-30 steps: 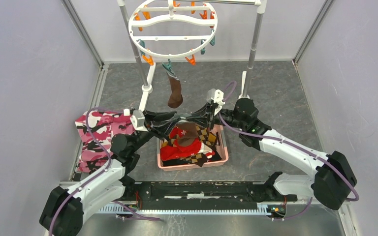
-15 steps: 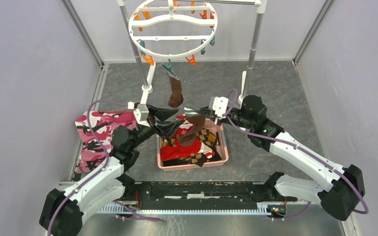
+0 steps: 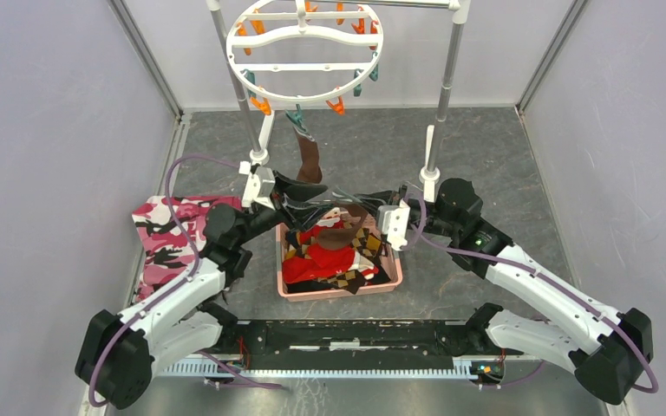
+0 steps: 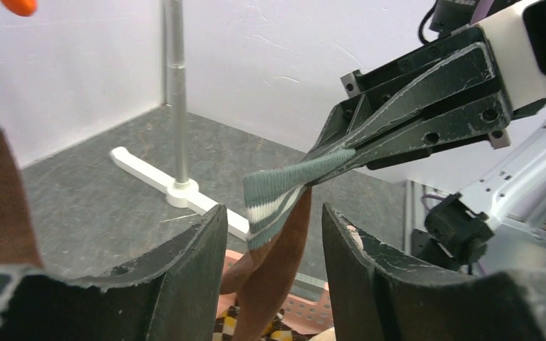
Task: Clip the socks to the hanger
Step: Adjust the sock.
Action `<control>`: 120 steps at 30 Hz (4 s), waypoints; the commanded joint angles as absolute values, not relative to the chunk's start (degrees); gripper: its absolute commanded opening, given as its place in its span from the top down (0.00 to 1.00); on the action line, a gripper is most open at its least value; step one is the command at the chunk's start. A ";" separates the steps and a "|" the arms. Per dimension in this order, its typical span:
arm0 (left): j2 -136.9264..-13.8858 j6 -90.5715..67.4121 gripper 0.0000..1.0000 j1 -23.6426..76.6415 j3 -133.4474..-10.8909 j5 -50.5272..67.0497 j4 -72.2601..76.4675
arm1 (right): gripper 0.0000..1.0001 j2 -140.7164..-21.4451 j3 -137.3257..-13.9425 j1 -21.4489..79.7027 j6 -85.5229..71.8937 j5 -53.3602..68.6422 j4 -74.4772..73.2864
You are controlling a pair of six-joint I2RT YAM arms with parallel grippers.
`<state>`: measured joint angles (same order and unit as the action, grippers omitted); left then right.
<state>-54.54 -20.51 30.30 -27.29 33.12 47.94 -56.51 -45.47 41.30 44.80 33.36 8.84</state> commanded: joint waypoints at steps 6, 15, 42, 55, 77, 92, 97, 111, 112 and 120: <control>-60.41 -30.87 0.48 30.41 -32.71 45.10 53.07 | 0.99 -55.12 -46.32 41.24 48.66 39.94 8.70; -59.86 -30.94 0.98 30.41 -31.19 47.94 58.83 | 0.89 -55.69 -47.37 41.23 44.61 38.70 8.27; -42.42 11.24 0.98 36.65 -17.41 23.45 52.01 | 0.36 -64.34 -48.43 42.33 1.22 40.44 18.11; -42.55 7.55 0.95 37.09 -17.23 23.17 52.04 | 0.88 -68.21 -51.46 43.45 -3.73 41.39 21.39; -27.69 -16.70 0.28 37.05 -16.07 26.74 38.48 | 1.00 -54.29 -44.26 49.28 64.63 33.33 -3.49; -39.72 -18.81 0.48 37.61 -19.81 40.19 44.04 | 1.00 -51.95 -43.19 53.42 67.30 31.40 -4.02; -39.62 -20.03 0.46 37.71 -20.27 41.59 44.31 | 1.00 -52.89 -44.36 53.48 66.15 29.10 -5.01; -41.43 -15.20 0.49 37.93 -26.10 37.59 28.14 | 1.00 -51.85 -44.30 53.48 66.09 29.94 -5.05; -41.36 -15.02 0.49 38.01 -26.34 37.76 27.46 | 1.00 -51.99 -44.34 53.52 66.12 29.90 -5.09; -40.07 -11.56 0.48 37.97 -29.12 33.70 18.53 | 1.00 -51.64 -44.30 53.53 66.21 30.26 -5.71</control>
